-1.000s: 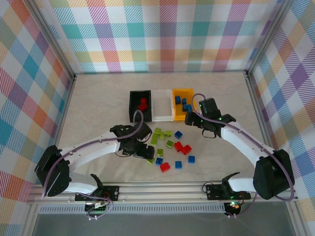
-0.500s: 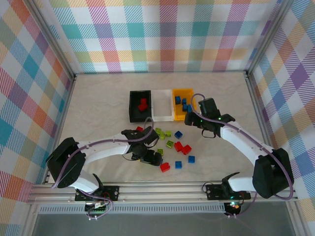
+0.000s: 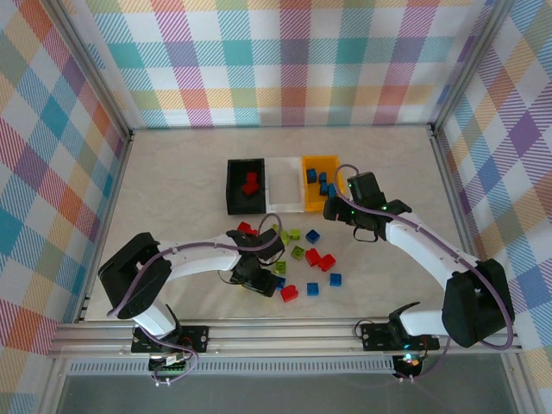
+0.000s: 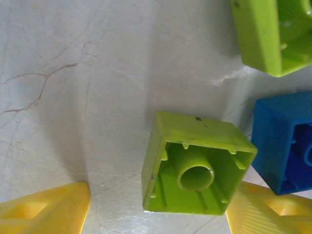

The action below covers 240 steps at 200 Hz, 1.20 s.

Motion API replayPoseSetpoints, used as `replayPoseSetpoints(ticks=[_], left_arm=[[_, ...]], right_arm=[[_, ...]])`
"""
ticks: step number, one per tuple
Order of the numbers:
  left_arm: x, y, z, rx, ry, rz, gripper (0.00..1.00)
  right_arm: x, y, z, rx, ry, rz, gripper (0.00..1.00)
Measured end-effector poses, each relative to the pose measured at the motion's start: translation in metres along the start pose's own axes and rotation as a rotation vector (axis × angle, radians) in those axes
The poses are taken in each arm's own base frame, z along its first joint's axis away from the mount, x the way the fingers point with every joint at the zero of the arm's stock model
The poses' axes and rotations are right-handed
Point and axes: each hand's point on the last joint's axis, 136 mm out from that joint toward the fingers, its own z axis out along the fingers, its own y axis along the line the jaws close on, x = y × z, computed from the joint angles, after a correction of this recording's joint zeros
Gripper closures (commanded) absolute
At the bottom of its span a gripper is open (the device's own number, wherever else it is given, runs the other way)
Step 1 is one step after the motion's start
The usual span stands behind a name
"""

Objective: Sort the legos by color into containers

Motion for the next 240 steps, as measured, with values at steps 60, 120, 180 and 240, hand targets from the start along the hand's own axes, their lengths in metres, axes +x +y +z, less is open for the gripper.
replayPoseSetpoints(ticks=[60, 120, 180, 240], left_arm=[[-0.007, 0.003, 0.001, -0.059, 0.031, 0.036, 0.48], [-0.021, -0.003, 0.001, -0.043, -0.028, 0.057, 0.23], [-0.042, -0.005, 0.000, -0.046, -0.117, 0.063, 0.48], [-0.038, -0.002, -0.006, -0.053, -0.127, 0.046, 0.42]], right_arm=[[0.000, 0.000, 0.000, 0.000, 0.000, 0.000, 0.14], [0.001, -0.001, 0.001, 0.001, 0.003, -0.001, 0.14], [0.001, -0.001, 0.001, 0.001, 0.003, -0.001, 0.14], [0.001, -0.001, 0.001, 0.001, 0.003, -0.002, 0.14]])
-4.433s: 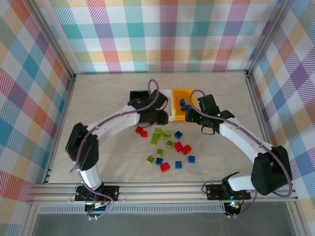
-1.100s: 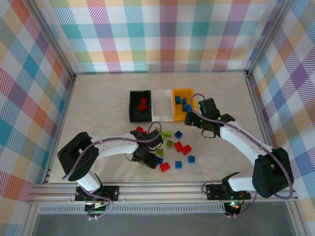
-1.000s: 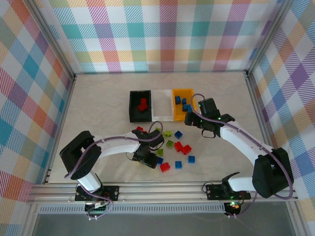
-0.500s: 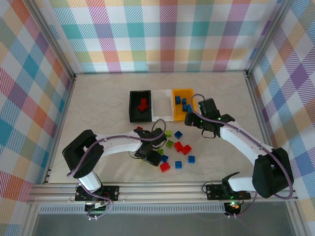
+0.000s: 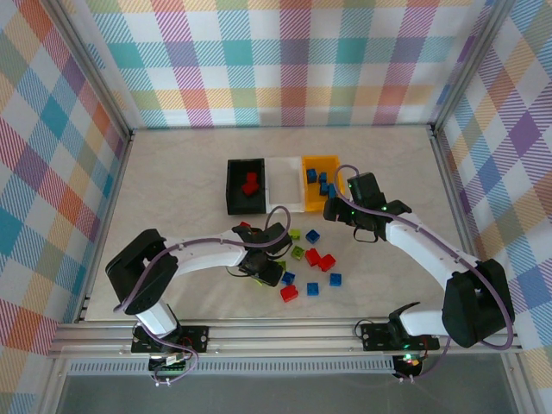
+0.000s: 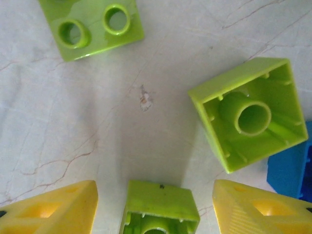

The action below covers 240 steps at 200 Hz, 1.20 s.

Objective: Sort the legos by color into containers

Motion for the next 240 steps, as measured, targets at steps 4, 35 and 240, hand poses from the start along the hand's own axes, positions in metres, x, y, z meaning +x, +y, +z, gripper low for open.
replayPoseSetpoints(ticks=[4, 35, 240], left_arm=[[0.001, 0.001, 0.000, -0.001, 0.002, -0.006, 0.43], [0.011, 0.006, 0.002, -0.007, 0.015, -0.019, 0.49], [-0.222, 0.051, -0.080, 0.032, -0.370, -0.244, 0.72]], right_arm=[[0.000, 0.000, 0.000, 0.000, 0.000, 0.000, 0.14], [0.000, 0.000, 0.000, 0.000, 0.000, 0.000, 0.14], [0.000, 0.000, 0.001, -0.002, -0.002, 0.004, 0.14]])
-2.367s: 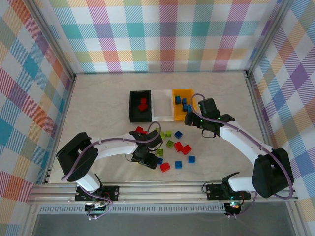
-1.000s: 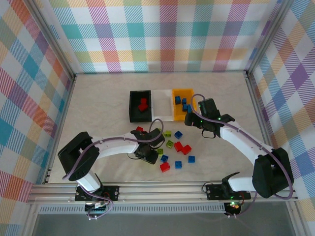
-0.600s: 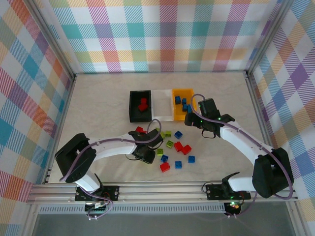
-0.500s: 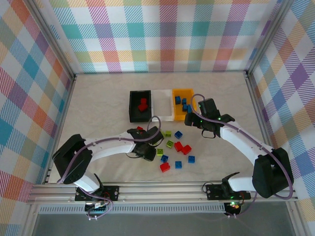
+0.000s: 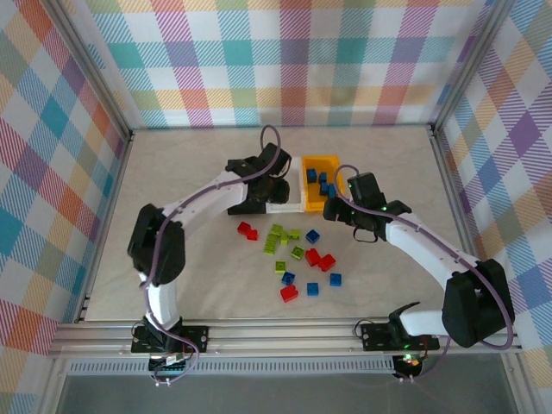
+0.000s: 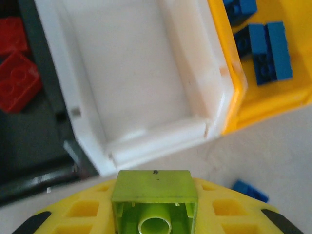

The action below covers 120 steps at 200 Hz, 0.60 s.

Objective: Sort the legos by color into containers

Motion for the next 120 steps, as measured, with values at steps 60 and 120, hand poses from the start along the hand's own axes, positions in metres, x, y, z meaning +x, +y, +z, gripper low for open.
replayPoseSetpoints(ticks=[60, 120], left_arm=[[-0.004, 0.003, 0.048, -0.026, 0.077, 0.006, 0.39], [-0.005, -0.007, 0.009, 0.030, 0.027, -0.007, 0.11]], right_arm=[[0.004, -0.002, -0.001, 0.000, 0.003, -0.001, 0.14], [0.014, 0.016, -0.003, -0.076, 0.039, -0.056, 0.24]])
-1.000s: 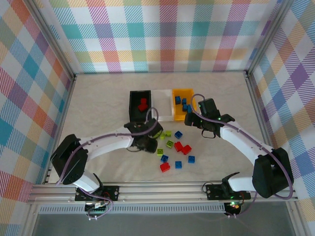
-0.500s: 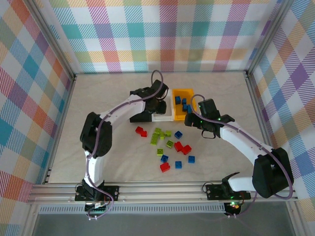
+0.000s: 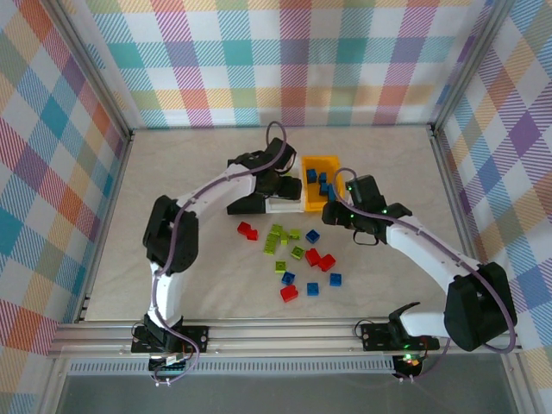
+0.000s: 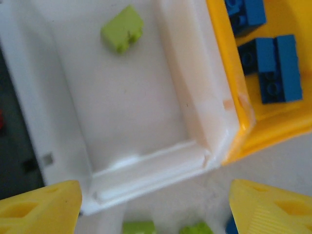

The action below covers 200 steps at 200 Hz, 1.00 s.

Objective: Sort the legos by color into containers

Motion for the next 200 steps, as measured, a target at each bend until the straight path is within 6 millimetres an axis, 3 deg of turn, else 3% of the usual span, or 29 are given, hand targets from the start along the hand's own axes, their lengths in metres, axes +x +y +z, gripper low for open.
replayPoseSetpoints(ticks=[20, 49, 85, 115, 144, 200], left_arm=[[0.016, 0.003, -0.035, 0.036, -0.038, -0.022, 0.00], [0.055, 0.021, -0.073, 0.061, -0.070, -0.075, 0.00], [0.121, 0.057, -0.078, 0.011, -0.021, -0.149, 0.00], [0.166, 0.085, -0.076, -0.038, 0.017, -0.217, 0.00], [0.178, 0.097, -0.079, -0.053, 0.003, -0.267, 0.00], [0.176, 0.103, -0.082, -0.054, -0.014, -0.301, 0.00]], right_arm=[[0.014, 0.023, 0.003, -0.070, 0.050, -0.066, 0.26], [0.039, 0.059, 0.018, -0.141, 0.158, -0.182, 0.27], [0.059, 0.093, 0.042, -0.167, 0.251, -0.290, 0.33], [0.068, 0.103, 0.057, -0.157, 0.303, -0.334, 0.36], [0.082, 0.103, 0.067, -0.129, 0.356, -0.381, 0.40], [0.096, 0.094, 0.069, -0.062, 0.414, -0.447, 0.41]])
